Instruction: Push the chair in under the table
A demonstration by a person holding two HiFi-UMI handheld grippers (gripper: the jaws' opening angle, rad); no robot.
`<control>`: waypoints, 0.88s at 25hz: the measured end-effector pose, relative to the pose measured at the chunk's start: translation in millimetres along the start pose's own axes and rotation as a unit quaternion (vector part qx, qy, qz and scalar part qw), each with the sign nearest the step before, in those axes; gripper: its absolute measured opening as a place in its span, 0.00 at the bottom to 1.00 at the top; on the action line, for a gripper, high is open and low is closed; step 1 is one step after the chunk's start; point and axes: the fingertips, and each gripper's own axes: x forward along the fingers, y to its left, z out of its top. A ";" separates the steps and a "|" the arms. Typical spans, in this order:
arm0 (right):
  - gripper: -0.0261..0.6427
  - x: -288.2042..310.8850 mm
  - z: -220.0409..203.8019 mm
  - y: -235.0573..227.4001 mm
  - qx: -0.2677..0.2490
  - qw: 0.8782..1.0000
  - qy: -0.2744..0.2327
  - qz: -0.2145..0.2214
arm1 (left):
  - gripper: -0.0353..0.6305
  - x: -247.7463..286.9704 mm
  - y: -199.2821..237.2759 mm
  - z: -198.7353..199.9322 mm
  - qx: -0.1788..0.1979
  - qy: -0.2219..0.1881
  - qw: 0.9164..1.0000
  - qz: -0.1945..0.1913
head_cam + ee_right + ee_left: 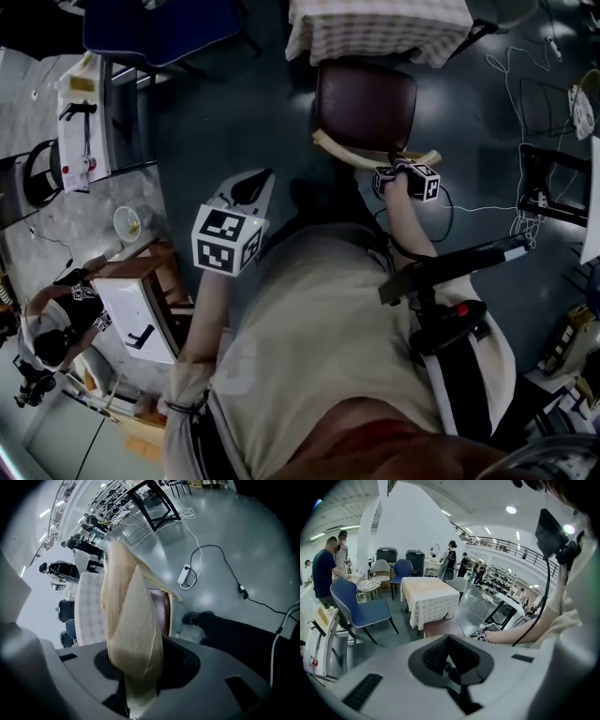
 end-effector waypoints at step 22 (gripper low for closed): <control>0.27 10.5 -13.1 18.8 0.006 1.000 0.006 0.027 | 0.06 -2.3 4.5 -16.8 0.006 0.027 1.000 0.012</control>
